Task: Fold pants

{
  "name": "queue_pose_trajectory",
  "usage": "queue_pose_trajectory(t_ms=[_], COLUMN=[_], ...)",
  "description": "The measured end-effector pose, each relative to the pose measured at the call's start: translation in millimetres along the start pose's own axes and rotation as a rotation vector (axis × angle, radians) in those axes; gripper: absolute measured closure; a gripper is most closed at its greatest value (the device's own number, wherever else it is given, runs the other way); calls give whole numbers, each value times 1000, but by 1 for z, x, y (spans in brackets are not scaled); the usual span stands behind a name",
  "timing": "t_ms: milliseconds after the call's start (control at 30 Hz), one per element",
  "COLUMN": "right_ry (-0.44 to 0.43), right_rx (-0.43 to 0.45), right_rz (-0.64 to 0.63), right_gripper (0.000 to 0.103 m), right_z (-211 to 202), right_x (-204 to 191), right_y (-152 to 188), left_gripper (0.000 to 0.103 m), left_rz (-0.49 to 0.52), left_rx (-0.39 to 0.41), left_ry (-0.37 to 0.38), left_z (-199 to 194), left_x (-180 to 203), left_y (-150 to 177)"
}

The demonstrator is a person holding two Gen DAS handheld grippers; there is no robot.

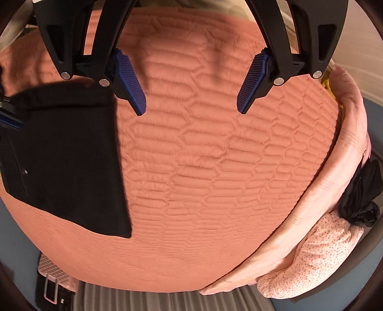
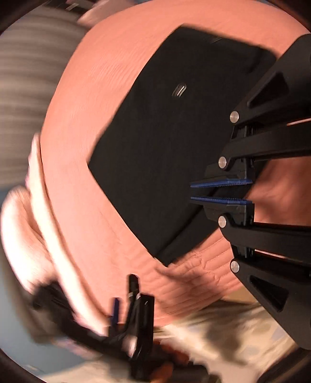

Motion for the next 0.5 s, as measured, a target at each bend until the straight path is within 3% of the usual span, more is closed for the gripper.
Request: queue_pose_trajectory(t_ms=[100,167,233,333,400,467,500], right_ry=[26,14,-26,-113,-52,15,36], right_rx=[-30,-45,-54,-55,-119,-42,-1], right_rz=[-64,-26,-2,14,18,17,-3], right_gripper=[95,100,103,103,103,102,93], right_z=[29,38,24,3,4,-15,-23], right_x=[-10,-8,-11,-20,-13,-9,-9], right_y=[-10,-11,-15,7,29,21,15], left_gripper=[26,26,26,26,26,26,26], left_rz=[35,44,46,25,0,-5,0], left_rx=[6,8,2,12,6,9,16], left_ry=[16,27,42,57,77,79,74], left_z=[-5,-2,2,6,9,10,9], left_x=[12,14,19,16,15,16,17], left_y=[3,5,4,-1,-6,-11,-13])
Point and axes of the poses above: each gripper's, at about its wrist camera, not at the fingertips, and z roughly the way its jaws point, x to its right, y to its underside, the point moved 5 cm from there along z, roughly the way its jaws point, and after that the axes turned 3 degrees about x, right-handed, at the moved point
